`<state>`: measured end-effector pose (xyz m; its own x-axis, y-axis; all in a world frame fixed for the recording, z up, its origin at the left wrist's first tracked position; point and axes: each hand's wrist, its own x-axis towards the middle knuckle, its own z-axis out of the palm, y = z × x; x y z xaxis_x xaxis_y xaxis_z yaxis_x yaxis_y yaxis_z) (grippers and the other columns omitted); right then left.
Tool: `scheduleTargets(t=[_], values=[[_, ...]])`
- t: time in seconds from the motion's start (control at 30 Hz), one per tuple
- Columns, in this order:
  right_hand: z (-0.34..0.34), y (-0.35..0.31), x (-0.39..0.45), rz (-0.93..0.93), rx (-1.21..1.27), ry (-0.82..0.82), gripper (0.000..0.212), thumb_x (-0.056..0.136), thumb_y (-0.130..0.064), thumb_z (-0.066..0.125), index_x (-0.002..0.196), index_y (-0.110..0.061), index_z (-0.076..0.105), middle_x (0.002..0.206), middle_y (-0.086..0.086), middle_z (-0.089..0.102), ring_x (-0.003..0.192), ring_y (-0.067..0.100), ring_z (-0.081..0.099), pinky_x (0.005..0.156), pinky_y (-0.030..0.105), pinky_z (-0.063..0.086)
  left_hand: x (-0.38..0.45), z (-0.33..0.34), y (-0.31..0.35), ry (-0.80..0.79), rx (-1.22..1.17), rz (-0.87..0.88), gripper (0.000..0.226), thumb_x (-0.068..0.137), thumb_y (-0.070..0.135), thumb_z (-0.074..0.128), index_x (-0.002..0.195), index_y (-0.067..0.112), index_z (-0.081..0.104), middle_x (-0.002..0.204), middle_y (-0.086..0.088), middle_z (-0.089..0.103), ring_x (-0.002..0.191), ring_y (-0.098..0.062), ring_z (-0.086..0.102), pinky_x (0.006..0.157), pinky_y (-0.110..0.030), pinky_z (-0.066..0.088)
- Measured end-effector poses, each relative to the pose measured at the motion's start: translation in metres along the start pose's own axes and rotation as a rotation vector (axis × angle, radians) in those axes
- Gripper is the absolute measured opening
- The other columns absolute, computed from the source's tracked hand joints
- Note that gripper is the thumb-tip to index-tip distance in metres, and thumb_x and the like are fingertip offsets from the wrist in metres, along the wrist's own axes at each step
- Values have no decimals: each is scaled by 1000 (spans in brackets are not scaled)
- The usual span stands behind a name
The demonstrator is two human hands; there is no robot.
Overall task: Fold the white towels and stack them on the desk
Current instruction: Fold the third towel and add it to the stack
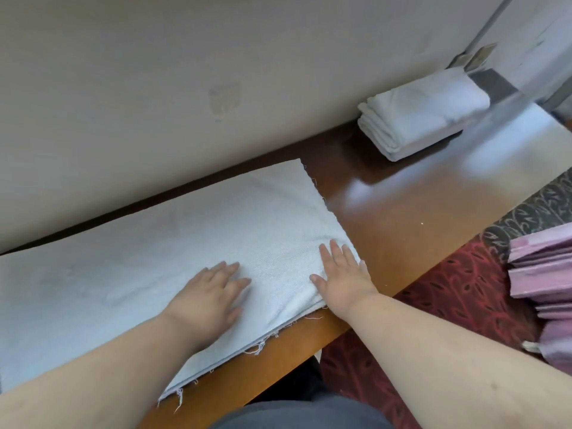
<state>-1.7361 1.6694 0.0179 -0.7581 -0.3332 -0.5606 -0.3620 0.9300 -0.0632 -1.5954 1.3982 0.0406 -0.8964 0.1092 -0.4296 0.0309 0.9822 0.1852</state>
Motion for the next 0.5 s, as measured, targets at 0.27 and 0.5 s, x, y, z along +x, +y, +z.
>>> scheduleTargets(t=[0.27,0.5], values=[[-25,75,17,-166,229,94,77,95,-62,45,158,-31,14,162,-1,25,145,22,26,114,36,29,104,-30,101,-35,16,-13,56,99,51,37,150,34,25,158,-3,21,145,-28,18,118,-41,18],[-55,72,37,172,637,-228,56,86,-48,67,128,-17,45,105,-1,63,93,21,64,74,32,49,146,-47,155,-207,-268,-133,39,94,45,49,130,31,51,120,5,54,112,-18,51,90,-35,46]])
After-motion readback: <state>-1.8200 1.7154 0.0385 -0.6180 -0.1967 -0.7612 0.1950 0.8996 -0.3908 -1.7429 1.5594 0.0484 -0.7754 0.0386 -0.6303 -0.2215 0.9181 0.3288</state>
